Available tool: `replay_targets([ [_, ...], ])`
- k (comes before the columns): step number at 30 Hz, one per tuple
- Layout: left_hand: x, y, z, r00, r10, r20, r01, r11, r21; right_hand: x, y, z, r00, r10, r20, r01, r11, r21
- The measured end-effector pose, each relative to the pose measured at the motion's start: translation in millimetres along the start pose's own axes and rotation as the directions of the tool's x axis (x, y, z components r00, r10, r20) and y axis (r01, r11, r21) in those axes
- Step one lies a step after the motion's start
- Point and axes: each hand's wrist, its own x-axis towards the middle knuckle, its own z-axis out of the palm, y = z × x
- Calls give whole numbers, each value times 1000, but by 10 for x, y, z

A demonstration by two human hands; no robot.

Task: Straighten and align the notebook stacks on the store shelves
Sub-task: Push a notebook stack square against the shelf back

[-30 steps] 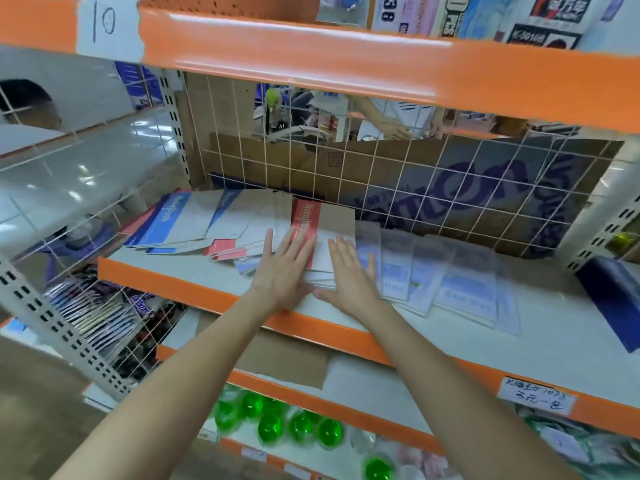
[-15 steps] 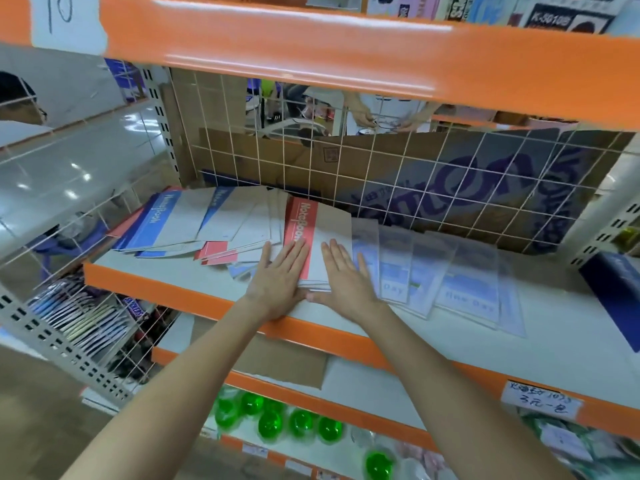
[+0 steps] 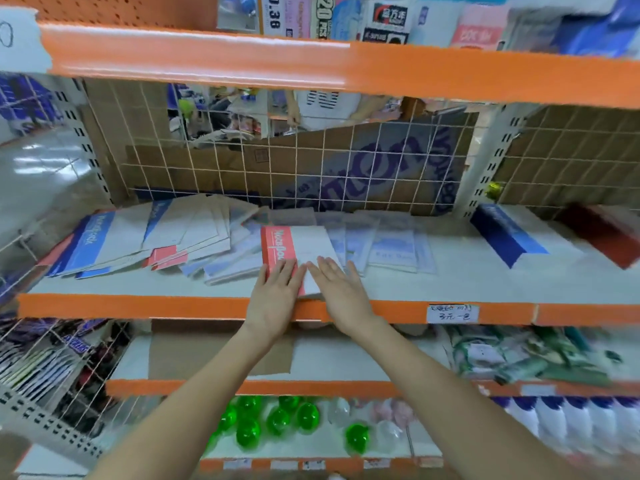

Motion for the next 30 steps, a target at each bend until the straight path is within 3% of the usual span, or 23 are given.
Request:
replay_targets([
  [9,421,1135,-478,960,202,-192,-215,975,-49,-758,980,-495,946,238,-219,-244,970,-3],
  [14,682,2078,-685,917,343,-202,-360,931,-55,-1251,1844,-587,895,327,-303,-353,935,-35],
  [19,975,3345,-804,832,433,-346,-485,871,-76,-1956,2928,-636,841,413,-349,-461,885,-62],
  [22,1068,4189,-846,730,489,-478,-591,803,-80,-2471,3581,-720,816,469,-338,-523,848,-87],
  [30,1494,5712,-765,803,514,-301,-566,816,-116,-3250,4884,-817,797,543,-265,-588,798,-135],
])
